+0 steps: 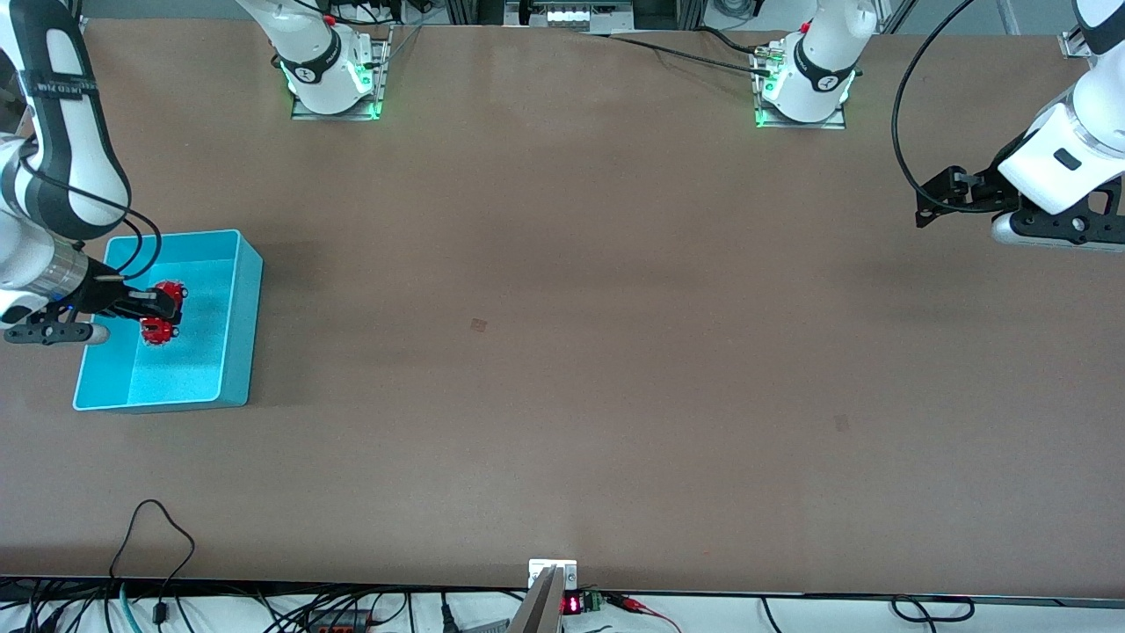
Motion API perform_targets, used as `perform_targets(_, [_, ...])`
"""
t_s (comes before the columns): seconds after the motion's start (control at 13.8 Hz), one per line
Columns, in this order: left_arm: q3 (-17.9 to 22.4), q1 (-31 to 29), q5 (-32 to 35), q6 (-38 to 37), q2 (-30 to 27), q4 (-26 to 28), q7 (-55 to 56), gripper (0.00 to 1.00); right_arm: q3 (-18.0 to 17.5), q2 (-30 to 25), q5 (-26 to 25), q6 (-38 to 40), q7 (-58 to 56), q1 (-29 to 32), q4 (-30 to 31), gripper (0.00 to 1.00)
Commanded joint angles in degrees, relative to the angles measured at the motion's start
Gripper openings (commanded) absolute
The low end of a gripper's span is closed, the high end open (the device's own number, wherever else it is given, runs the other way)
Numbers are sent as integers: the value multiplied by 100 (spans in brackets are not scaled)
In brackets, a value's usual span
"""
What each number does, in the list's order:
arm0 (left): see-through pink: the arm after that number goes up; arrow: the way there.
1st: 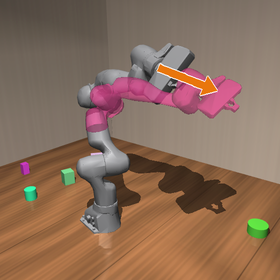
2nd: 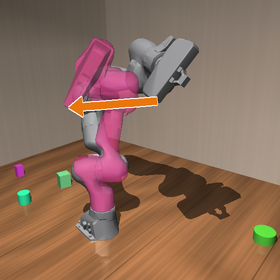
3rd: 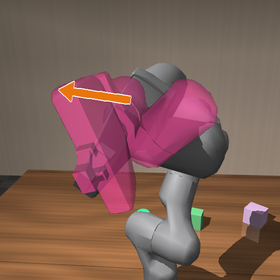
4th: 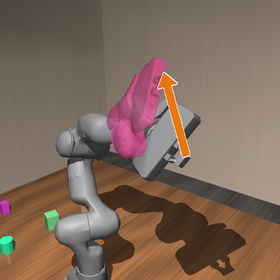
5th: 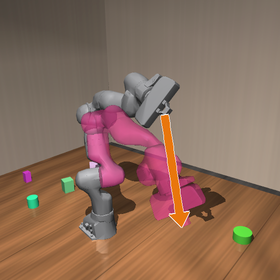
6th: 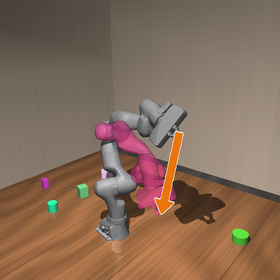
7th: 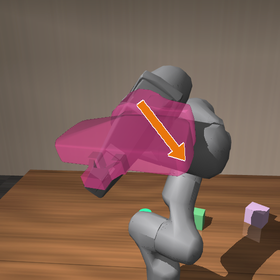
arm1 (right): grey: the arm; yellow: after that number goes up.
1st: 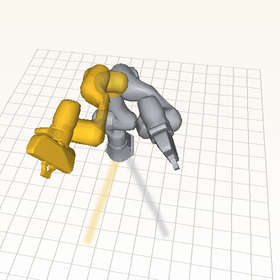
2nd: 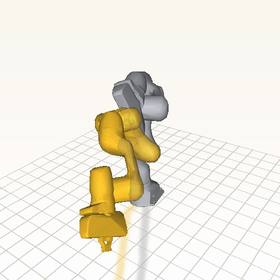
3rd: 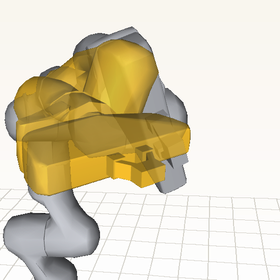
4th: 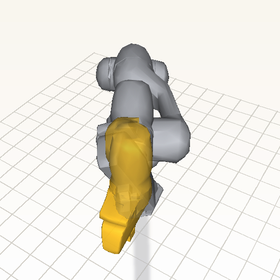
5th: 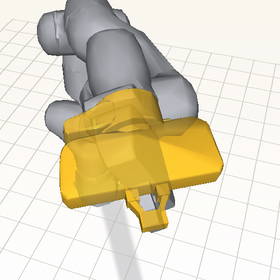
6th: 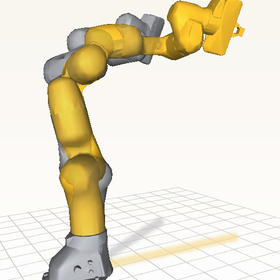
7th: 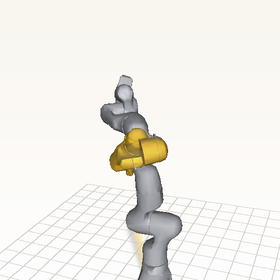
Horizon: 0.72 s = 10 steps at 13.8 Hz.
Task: Wind red beetle toy and store in blue box
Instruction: 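Carry the red car into the cyan box with the right gripper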
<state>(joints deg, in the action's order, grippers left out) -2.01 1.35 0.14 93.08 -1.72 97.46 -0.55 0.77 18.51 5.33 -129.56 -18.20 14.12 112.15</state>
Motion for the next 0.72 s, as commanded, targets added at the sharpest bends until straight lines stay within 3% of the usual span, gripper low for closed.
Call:
perform_targets(0.0, [-1, -29, -93, -115, 57, -139, 11, 100, -42, 608, -207, -25, -7, 231, -378, 0])
perform_targets(0.29, [-1, -38, -93, -115, 66, -139, 11, 100, -42, 1233, -382, -228, -254, 171, -694, 0])
perform_targets(0.65, [-1, -38, -93, -106, 66, -139, 11, 100, -42, 1612, -542, -640, -289, 311, -651, 1])
